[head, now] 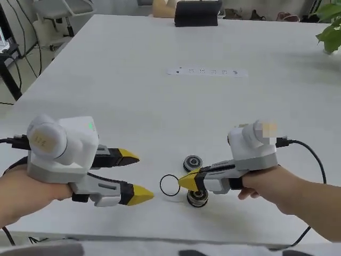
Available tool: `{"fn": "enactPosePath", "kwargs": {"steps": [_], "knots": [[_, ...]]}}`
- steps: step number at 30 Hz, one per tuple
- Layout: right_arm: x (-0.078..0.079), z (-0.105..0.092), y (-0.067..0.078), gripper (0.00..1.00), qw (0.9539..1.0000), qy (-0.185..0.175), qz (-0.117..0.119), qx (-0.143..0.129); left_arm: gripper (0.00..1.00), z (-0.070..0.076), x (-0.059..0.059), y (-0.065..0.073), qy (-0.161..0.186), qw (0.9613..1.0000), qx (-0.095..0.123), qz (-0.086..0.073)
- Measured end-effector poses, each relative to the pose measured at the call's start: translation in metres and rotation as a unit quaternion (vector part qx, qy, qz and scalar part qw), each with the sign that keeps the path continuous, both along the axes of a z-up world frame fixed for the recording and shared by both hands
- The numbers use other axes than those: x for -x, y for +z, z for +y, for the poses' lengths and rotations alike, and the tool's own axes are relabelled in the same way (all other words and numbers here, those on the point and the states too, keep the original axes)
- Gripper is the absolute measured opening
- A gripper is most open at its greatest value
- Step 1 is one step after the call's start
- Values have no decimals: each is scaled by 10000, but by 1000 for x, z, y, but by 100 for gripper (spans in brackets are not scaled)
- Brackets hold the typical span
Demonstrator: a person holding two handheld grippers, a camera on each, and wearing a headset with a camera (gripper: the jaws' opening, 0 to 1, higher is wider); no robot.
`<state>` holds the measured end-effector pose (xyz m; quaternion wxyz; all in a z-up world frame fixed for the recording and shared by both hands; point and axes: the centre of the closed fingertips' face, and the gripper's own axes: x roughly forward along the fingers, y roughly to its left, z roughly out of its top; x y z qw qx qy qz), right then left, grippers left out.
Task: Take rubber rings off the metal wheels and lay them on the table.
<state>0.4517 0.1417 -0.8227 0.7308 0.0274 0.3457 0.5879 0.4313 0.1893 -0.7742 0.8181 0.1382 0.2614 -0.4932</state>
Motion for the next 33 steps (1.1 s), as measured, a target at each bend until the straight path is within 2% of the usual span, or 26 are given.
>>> {"fn": "enactPosePath", "kwargs": {"steps": [12, 19, 26, 33], "knots": [[-5, 2, -15, 0, 9997, -95, -66, 198, 46, 1, -1, -3, 9, 10000, -30, 45], [-6, 0, -19, 1, 9992, -67, -234, 321, 46, 0, 0, -7, -16, 9999, -77, 77], [-6, -2, -18, 7, 9989, -37, -323, 343, 46, -3, 0, -8, -45, 9999, -81, 83], [-9, -2, -10, 15, 9991, -98, -351, 234, 46, -3, -1, -7, -39, 9999, -93, 77]]}}
